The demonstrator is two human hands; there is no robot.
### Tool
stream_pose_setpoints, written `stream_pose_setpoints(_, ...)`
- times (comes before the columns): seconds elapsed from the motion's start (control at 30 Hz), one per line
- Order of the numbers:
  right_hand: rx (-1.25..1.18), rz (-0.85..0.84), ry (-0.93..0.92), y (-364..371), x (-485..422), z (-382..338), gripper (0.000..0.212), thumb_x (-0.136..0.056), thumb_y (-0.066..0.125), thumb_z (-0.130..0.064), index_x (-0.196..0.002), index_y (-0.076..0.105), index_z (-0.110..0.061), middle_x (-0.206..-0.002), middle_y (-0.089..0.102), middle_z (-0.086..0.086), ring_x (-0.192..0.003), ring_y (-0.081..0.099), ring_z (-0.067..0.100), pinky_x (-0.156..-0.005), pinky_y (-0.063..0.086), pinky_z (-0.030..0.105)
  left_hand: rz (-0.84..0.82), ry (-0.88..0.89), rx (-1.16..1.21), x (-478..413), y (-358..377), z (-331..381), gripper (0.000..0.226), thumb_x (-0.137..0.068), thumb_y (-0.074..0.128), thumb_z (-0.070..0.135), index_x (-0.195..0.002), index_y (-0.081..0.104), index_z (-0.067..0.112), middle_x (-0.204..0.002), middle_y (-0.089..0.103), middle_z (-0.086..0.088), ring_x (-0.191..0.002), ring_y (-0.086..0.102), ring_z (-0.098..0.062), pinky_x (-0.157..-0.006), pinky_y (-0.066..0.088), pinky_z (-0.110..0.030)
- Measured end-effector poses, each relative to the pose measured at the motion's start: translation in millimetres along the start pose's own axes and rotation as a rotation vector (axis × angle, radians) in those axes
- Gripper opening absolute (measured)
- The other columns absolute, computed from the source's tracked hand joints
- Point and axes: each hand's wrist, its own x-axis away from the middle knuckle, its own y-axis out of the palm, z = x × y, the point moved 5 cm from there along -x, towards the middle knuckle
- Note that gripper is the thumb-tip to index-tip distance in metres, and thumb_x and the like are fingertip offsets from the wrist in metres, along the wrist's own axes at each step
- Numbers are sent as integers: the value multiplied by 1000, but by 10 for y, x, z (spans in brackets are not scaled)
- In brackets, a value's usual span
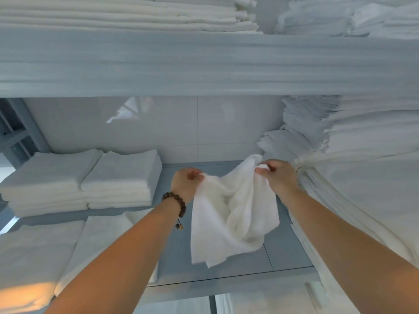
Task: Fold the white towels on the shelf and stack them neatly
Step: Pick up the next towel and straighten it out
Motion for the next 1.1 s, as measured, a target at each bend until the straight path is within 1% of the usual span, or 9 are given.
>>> stream_pose_setpoints(0.13, -42, -200, -171, 224, 97, -170, 11, -76, 75, -8, -85, 71, -14, -122, 53, -7, -114, 48, 8, -97, 32, 20, -79, 58, -25, -100, 40, 327, 7, -84, 65, 16, -85, 71, 14, -80, 67, 1, -74, 60, -13, -69, 51, -26)
stream_pose_setpoints(0.23, -36, -379, -247, 449, 235, -318, 21, -74, 76, -6, -77, 68, -26, -132, 46, -13, -125, 39, 0, -105, 25, 16, -171, 121, -54, -84, 187, 521, 5, -82, 67, 16, -81, 72, 16, -76, 67, 6, -69, 60, -7, -61, 45, -18)
stream_pose_setpoints(0.3, -80, -404, -223, 519, 269, -330, 17, -74, 75, -5, -79, 71, -21, -128, 58, -4, -119, 50, 3, -98, 34, 10, -250, 164, -49, -42, 272, 594, 5, -81, 68, 17, -82, 73, 14, -78, 69, 2, -70, 62, -9, -62, 50, -21)
stream_pose_setpoints(0.47, -114, -202, -207, 451, 244, -291, 7, -75, 74, -9, -76, 74, -16, -79, 71, 9, -73, 62, 17, -74, 51, 35, -288, 118, 170, 61, 303, 581, 19, -82, 72, 21, -99, 65, 16, -89, 70, -5, -72, 64, -16, -68, 55, -39)
stream_pose_setpoints(0.6, -140, -30, -166, 333, 167, -347, 7, -78, 70, -8, -72, 72, -12, -74, 69, 5, -63, 57, 5, -65, 45, 23, -378, 158, -65, 228, 425, 333, 39, -73, 78, 34, -106, 58, 24, -102, 63, 9, -92, 59, -5, -71, 46, -21)
stream_pose_setpoints(0.73, -217, 86, -103, 135, 26, -411, 4, -79, 71, -13, -76, 72, -11, -72, 66, -2, -64, 56, 8, -67, 45, 22, -396, 105, -109, 347, 439, -28, 26, -77, 75, 26, -99, 62, 22, -96, 63, 10, -85, 57, -4, -65, 40, -16)
stream_pose_setpoints(0.87, -165, 180, -68, -52, -86, -275, 9, -82, 69, -17, -79, 70, -8, -73, 64, -1, -65, 55, 11, -66, 45, 24, -321, -37, -62, 275, 206, -377, 13, -80, 72, 14, -73, 64, 20, -76, 63, 3, -75, 61, -15, -64, 50, -25)
stream_pose_setpoints(0.97, -91, 222, -4, -68, -80, -35, 22, -82, 68, -18, -73, 64, 1, -64, 55, 2, -61, 48, 14, -56, 37, 24, -248, -200, 158, 262, 65, -574, 8, -83, 69, 4, -79, 65, 10, -83, 67, -8, -88, 65, -27, -74, 58, -37)
stream_pose_setpoints(1.1, -34, 190, 135, 69, 87, 256, 18, -81, 67, -20, -69, 61, -8, -67, 56, 3, -64, 50, 20, -57, 35, 27, -165, -224, 281, 298, 36, -501, 9, -85, 66, 5, -91, 65, -2, -85, 68, -10, -82, 67, -23, -62, 58, -27)
